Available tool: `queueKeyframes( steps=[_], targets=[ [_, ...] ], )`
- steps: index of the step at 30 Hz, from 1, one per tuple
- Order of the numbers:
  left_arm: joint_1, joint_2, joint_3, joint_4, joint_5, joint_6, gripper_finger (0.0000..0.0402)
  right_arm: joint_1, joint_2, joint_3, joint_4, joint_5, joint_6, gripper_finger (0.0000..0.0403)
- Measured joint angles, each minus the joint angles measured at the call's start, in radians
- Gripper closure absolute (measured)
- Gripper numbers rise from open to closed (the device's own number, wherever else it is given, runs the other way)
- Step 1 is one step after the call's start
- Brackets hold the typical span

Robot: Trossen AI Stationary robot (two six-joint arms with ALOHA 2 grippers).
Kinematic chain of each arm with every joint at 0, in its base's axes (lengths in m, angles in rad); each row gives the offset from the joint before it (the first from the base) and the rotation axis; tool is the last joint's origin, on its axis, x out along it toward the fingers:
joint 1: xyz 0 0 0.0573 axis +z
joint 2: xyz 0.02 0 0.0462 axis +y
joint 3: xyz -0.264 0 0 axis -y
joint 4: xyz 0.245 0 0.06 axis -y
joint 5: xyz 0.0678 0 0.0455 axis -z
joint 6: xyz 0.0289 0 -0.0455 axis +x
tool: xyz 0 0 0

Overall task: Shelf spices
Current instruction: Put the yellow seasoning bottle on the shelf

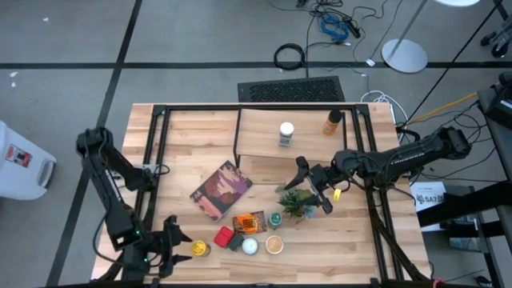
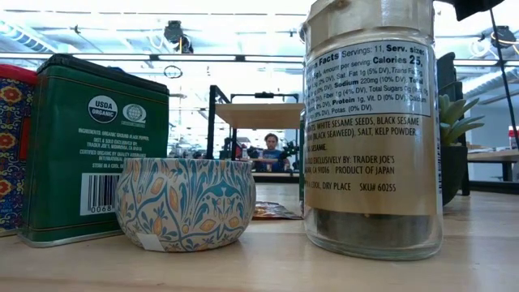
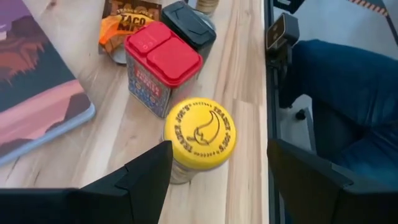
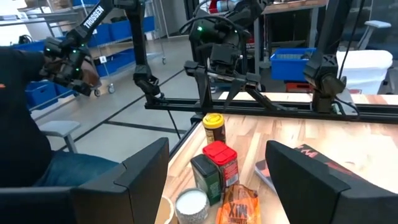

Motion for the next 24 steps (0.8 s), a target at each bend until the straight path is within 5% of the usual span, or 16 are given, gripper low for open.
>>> queueKeyframes(
  steps=[24],
  targets=[
    [-0.035,0.183,0.0,0.017,-0.203,-0.092,0.013,0.011,0.0,0.0,-0.001,0.023,0.0,0.0147]
  ],
)
